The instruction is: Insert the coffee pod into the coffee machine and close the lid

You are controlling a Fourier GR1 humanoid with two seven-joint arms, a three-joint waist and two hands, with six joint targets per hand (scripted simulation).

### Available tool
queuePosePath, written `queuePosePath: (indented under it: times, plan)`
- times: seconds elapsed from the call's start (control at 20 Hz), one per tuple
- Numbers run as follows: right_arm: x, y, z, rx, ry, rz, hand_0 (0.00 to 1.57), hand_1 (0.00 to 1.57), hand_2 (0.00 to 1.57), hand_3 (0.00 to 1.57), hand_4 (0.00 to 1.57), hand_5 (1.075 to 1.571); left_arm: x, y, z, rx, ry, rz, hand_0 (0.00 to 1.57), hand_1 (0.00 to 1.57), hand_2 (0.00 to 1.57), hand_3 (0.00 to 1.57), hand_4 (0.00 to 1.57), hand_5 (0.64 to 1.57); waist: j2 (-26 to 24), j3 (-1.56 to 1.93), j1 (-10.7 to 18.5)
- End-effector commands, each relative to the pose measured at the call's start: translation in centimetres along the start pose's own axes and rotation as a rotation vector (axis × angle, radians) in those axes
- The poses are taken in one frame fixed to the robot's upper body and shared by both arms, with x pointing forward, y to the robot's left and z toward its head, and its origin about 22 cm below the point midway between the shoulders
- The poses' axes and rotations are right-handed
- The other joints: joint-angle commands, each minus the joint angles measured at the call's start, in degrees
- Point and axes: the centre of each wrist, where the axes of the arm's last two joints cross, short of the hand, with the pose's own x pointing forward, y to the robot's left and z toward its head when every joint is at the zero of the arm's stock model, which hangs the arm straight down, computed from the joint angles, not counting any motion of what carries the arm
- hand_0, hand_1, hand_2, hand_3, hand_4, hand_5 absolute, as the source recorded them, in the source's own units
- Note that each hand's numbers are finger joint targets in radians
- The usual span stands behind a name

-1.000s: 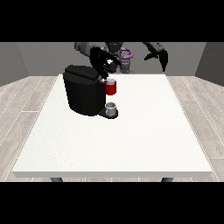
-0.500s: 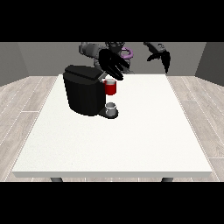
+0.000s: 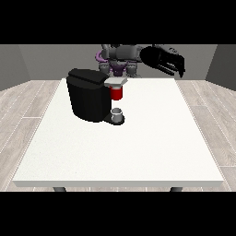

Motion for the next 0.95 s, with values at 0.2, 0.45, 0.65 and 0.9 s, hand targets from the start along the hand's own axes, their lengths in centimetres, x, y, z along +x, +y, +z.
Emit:
queuePosePath:
  times: [0.2,0.45,0.65,0.9]
  plan:
    - [2.6,3.6,-1.5,0.081,-0.084,-0.055,0.0,0.0,0.0,0.0,0.1,1.571,1.3,0.7,-1.5,0.055,-0.006,-0.008,0.0,0.0,0.0,0.0,0.35,1.571,1.4,-0.21,-2.7]
    - [-0.1,6.2,-0.6,0.103,-0.113,-0.086,0.0,0.0,0.0,0.0,0.0,1.571,0.3,0.5,0.5,0.022,-0.021,-0.008,0.0,0.0,0.0,0.0,0.25,1.571,-0.1,-0.21,-3.5]
    - [-2.0,8.2,0.6,0.171,-0.136,-0.144,0.0,0.0,0.0,0.0,0.17,1.571,-1.4,1.3,3.2,0.056,0.108,0.037,0.0,0.0,0.0,0.0,0.27,1.571,-6.0,-0.19,-5.6]
    - [-5.3,14.3,5.2,0.312,-0.109,-0.232,0.0,0.0,0.0,0.0,0.26,1.571,-4.8,0.6,6.3,0.141,0.206,0.068,0.0,0.0,0.0,0.0,0.27,1.571,-11.6,-0.2,-12.6]
